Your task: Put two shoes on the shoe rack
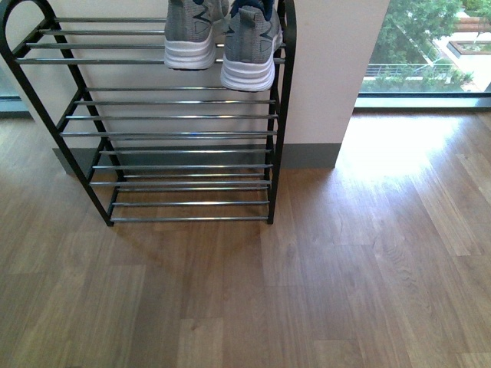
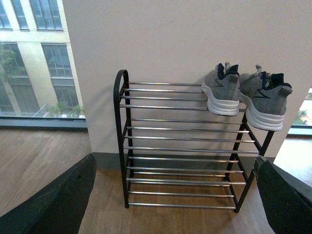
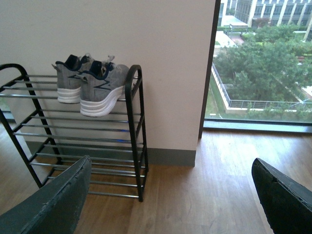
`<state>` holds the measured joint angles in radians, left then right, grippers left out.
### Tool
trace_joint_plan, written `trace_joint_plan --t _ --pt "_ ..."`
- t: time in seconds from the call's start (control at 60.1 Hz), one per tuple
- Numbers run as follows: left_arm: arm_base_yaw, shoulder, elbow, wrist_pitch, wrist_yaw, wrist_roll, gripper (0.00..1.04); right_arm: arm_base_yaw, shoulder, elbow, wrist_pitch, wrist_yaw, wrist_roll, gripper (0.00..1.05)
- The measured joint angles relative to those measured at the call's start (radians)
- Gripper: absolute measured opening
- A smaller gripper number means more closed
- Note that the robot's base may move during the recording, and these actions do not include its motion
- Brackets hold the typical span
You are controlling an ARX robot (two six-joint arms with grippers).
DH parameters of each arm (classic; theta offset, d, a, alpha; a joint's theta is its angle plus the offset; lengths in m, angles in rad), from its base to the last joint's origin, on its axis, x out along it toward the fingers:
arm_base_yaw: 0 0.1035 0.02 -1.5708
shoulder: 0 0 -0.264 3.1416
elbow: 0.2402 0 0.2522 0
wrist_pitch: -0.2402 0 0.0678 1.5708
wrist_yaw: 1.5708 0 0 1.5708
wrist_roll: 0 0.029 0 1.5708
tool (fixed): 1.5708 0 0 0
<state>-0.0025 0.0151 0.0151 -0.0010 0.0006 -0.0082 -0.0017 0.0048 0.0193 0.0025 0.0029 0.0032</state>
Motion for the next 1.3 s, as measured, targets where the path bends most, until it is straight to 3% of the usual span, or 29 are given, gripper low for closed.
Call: trace_joint_plan --t 1.298 --pt "0.000 0.000 0.000 0.000 0.000 0.000 0.95 0.001 0.000 0.000 -0.002 0.000 0.000 0.95"
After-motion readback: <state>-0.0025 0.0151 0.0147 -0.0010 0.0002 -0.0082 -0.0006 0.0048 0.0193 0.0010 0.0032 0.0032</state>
